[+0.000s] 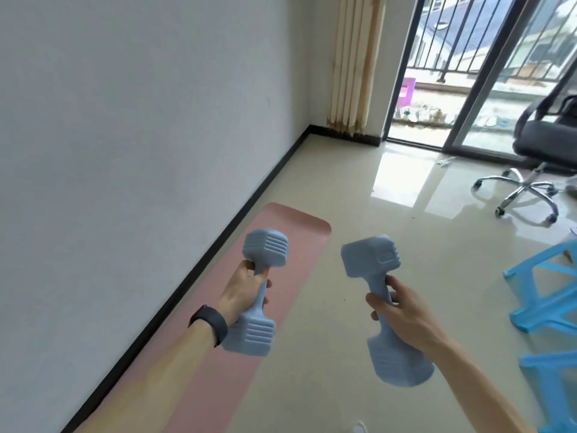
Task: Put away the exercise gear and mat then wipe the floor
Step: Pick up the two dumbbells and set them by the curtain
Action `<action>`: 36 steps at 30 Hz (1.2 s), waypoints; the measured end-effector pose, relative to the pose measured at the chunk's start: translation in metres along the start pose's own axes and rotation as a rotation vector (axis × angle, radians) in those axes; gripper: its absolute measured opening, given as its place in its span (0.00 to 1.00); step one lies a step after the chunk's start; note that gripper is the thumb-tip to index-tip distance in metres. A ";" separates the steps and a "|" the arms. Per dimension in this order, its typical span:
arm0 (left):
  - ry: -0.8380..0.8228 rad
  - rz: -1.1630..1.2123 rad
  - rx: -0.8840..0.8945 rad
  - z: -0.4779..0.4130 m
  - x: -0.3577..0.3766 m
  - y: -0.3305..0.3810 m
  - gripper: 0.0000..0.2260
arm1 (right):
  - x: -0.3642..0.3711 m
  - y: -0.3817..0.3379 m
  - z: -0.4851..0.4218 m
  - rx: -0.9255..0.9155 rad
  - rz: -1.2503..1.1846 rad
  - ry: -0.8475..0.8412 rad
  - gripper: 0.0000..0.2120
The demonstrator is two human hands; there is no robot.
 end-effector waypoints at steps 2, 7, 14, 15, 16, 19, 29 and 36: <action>0.000 0.010 0.016 -0.026 0.016 0.037 0.13 | -0.038 -0.008 -0.035 -0.011 0.011 0.031 0.02; 0.008 0.057 0.076 -0.095 0.052 0.129 0.14 | -0.110 -0.028 -0.131 -0.032 0.025 0.096 0.03; -0.033 0.125 0.183 -0.228 0.083 0.254 0.12 | -0.166 -0.064 -0.292 -0.042 -0.009 0.158 0.03; -0.038 0.128 0.203 -0.251 0.085 0.275 0.12 | -0.175 -0.070 -0.317 -0.044 -0.016 0.176 0.03; -0.039 0.126 0.202 -0.273 0.086 0.294 0.12 | -0.183 -0.077 -0.340 -0.034 -0.023 0.193 0.03; -0.066 0.109 0.202 -0.338 0.087 0.352 0.13 | -0.209 -0.098 -0.406 -0.006 -0.034 0.213 0.03; -0.047 0.094 0.204 -0.523 0.133 0.527 0.11 | -0.328 -0.133 -0.611 -0.011 -0.078 0.283 0.04; 0.053 0.128 0.172 -0.649 0.193 0.615 0.10 | -0.412 -0.126 -0.792 -0.067 -0.068 0.175 0.03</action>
Point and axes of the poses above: each hand's wrist, its own z-axis away from the middle knuckle, its own x-axis out of the palm, y = z × x, the point moved 4 cm from there along -z, towards the middle knuckle, and after that the axes turned 5 degrees about -x, right-handed, at the moved point
